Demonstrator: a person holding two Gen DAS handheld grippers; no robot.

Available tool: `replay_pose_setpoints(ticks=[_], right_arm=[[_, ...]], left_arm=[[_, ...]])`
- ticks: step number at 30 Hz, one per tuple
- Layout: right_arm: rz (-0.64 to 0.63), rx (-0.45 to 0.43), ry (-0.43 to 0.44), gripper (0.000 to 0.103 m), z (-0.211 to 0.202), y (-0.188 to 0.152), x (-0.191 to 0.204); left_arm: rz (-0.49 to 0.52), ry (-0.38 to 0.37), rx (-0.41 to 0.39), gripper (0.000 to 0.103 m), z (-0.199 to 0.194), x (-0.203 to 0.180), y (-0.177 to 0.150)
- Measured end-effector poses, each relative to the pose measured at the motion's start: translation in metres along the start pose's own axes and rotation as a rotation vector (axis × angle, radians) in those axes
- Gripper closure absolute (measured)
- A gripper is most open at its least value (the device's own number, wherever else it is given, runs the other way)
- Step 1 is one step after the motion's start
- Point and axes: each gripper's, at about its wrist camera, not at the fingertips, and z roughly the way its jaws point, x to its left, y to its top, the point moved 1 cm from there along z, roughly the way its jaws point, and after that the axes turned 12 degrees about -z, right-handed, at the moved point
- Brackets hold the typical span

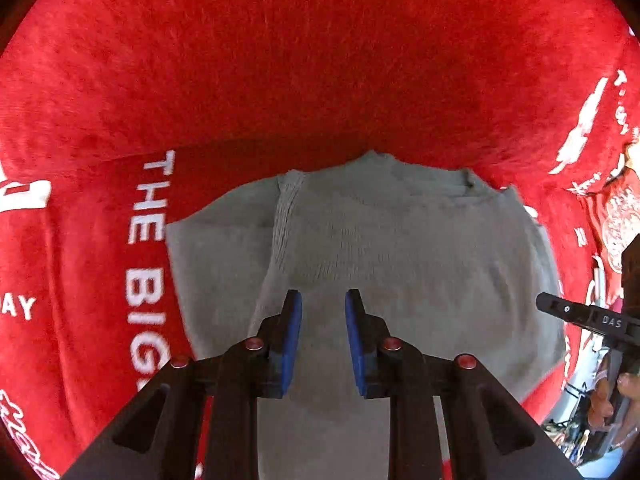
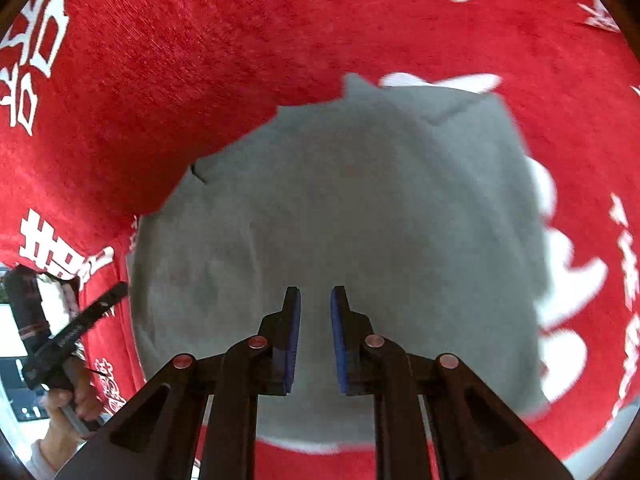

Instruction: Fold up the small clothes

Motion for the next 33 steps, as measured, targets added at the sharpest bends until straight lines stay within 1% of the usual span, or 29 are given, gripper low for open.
replay_pose_setpoints(ticks=[2, 3, 4, 5, 6, 7, 9, 10, 13, 14, 15, 18, 22, 23, 24, 25, 26, 27, 28, 29, 30, 33], right_arm=[[-0.004, 0.006, 0.003, 0.086, 0.016, 0.010, -0.002], [0.001, 0.021, 0.004, 0.090, 0.026, 0.014, -0.006], [0.013, 0.033, 0.003, 0.094, 0.029, 0.014, -0.010], [0.033, 0.033, 0.024, 0.100, 0.032, 0.014, -0.019], [0.045, 0.027, 0.037, 0.101, 0.031, 0.013, -0.024], [0.059, 0.020, 0.045, 0.101, 0.027, 0.012, -0.031], [0.085, 0.006, 0.031, 0.100, 0.017, 0.011, -0.039], [0.100, 0.004, 0.024, 0.100, 0.011, 0.009, -0.043], [0.129, 0.003, 0.021, 0.097, -0.001, 0.003, -0.047], [0.127, 0.001, 0.024, 0.095, -0.006, 0.000, -0.046], [0.124, 0.003, 0.027, 0.095, -0.009, -0.004, -0.043], [0.120, 0.023, 0.052, 0.095, -0.018, -0.021, -0.035], [0.119, 0.084, 0.090, 0.095, -0.017, -0.051, -0.016], [0.121, 0.096, 0.097, 0.095, -0.013, -0.058, -0.010], [0.124, 0.103, 0.102, 0.094, -0.010, -0.063, -0.005], [0.126, 0.112, 0.110, 0.092, -0.009, -0.070, -0.001], [0.129, 0.125, 0.118, 0.084, -0.007, -0.077, 0.005], [0.129, 0.133, 0.121, 0.067, -0.006, -0.081, 0.008], [0.127, 0.143, 0.125, 0.057, -0.004, -0.087, 0.013], [0.124, 0.146, 0.126, 0.047, -0.003, -0.089, 0.017], [0.119, 0.145, 0.129, 0.046, -0.002, -0.093, 0.022], [0.124, 0.165, 0.142, 0.046, 0.003, -0.100, 0.029]], left_arm=[[-0.020, 0.042, 0.011, 0.078, 0.014, 0.008, 0.000], [-0.046, 0.045, 0.023, 0.078, 0.020, 0.012, -0.001], [-0.079, 0.026, 0.033, 0.078, 0.024, 0.021, 0.000], [-0.101, -0.004, 0.031, 0.078, 0.021, 0.028, 0.000], [-0.108, -0.003, 0.037, 0.078, 0.017, 0.030, -0.001], [-0.104, 0.007, 0.036, 0.078, 0.014, 0.031, -0.003], [-0.080, 0.098, 0.014, 0.078, 0.004, 0.039, -0.009], [-0.082, 0.117, 0.016, 0.077, 0.002, 0.043, -0.011], [-0.136, 0.101, 0.035, 0.077, -0.009, 0.059, -0.021], [-0.143, 0.121, 0.035, 0.077, -0.013, 0.062, -0.025], [-0.145, 0.139, 0.037, 0.077, -0.017, 0.064, -0.030], [-0.136, 0.157, 0.049, 0.077, -0.027, 0.068, -0.045], [-0.103, 0.211, 0.044, 0.077, -0.040, 0.059, -0.067], [-0.102, 0.215, 0.048, 0.072, -0.042, 0.059, -0.070], [-0.111, 0.218, 0.050, 0.061, -0.046, 0.059, -0.074], [-0.119, 0.218, 0.045, 0.027, -0.048, 0.059, -0.078], [-0.130, 0.219, 0.028, 0.014, -0.053, 0.059, -0.081], [-0.133, 0.223, 0.009, 0.006, -0.057, 0.056, -0.084], [-0.131, 0.233, 0.000, 0.006, -0.060, 0.055, -0.088], [-0.130, 0.239, 0.007, 0.006, -0.059, 0.057, -0.089], [-0.135, 0.247, 0.021, 0.006, -0.058, 0.057, -0.093], [-0.144, 0.267, 0.030, 0.006, -0.051, 0.055, -0.100]])
